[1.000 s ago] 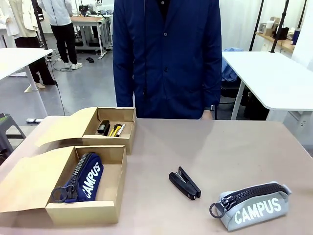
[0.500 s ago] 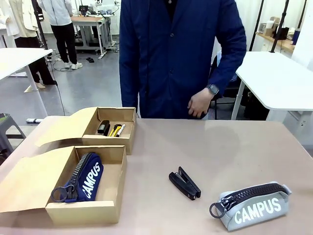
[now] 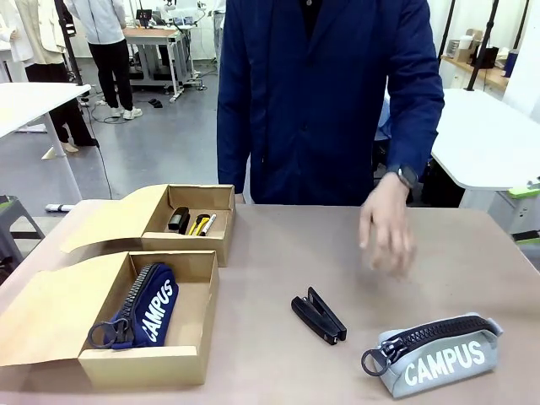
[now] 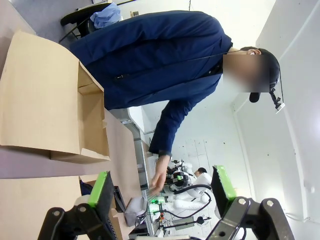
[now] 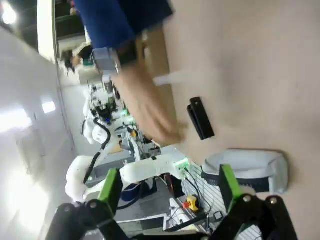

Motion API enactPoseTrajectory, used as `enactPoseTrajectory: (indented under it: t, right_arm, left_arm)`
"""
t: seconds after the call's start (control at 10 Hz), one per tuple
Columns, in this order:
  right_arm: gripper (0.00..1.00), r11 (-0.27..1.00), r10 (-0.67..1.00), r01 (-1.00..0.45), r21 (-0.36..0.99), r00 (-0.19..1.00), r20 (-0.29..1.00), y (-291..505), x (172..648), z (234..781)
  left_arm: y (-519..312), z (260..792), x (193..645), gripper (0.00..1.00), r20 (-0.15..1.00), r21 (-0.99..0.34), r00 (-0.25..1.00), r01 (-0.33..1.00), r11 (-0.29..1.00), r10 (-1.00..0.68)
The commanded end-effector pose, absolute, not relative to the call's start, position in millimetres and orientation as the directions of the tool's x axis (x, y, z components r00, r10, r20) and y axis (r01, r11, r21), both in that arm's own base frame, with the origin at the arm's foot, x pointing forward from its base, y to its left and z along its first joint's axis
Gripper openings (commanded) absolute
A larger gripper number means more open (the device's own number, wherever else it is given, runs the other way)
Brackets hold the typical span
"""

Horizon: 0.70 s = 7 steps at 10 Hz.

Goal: Place items inside the box.
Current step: Pick up a Pencil pouch or Stapler and place it inside the Mailer Box closest to the robot.

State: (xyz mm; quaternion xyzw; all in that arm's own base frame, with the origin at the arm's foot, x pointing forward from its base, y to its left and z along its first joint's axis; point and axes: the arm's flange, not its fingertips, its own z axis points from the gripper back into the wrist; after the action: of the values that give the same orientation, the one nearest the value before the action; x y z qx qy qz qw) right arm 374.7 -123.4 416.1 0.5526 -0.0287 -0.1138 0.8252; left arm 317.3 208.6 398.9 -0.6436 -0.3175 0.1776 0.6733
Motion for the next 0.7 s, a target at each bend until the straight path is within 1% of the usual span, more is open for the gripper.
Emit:
enactPoseTrajectory:
  t: [0.0, 0.1, 0.2, 0.3, 0.4, 0.6]
  right_arm:
    - [1.00, 0.321, -0.315, 0.190, 0.928, 0.945, -0.084, -186.0, 336.8, 398.2]
    - [1.00, 0.279, -0.301, 0.137, 0.951, 0.952, -0.049, -210.1, 319.6, 390.5]
    - [1.00, 0.245, -0.285, 0.134, 0.960, 0.957, -0.060, -229.0, 310.0, 378.1]
    - [1.00, 0.177, -0.209, 0.133, 0.975, 0.973, -0.095, -243.3, 308.8, 361.4]
    - [1.00, 0.093, -0.145, 0.100, 0.991, 0.986, -0.086, -248.7, 312.3, 349.9]
    - [1.00, 0.100, -0.111, 0.140, 0.985, 0.985, -0.129, -243.3, 321.8, 339.6]
  left_arm:
    - [207.3, 399.6, 313.9, 1.00, 0.215, -0.976, 0.738, 0.187, 0.113, 0.639]
    - [207.3, 399.6, 313.9, 1.00, 0.215, -0.976, 0.738, 0.187, 0.113, 0.639]
    - [207.3, 399.6, 313.9, 1.00, 0.215, -0.976, 0.738, 0.187, 0.113, 0.639]
    - [207.3, 399.6, 313.9, 1.00, 0.215, -0.976, 0.738, 0.187, 0.113, 0.639]
    - [207.3, 399.6, 313.9, 1.00, 0.215, -0.976, 0.738, 0.187, 0.113, 0.639]
    - [207.3, 399.6, 313.9, 1.00, 0.215, -0.976, 0.738, 0.187, 0.113, 0.639]
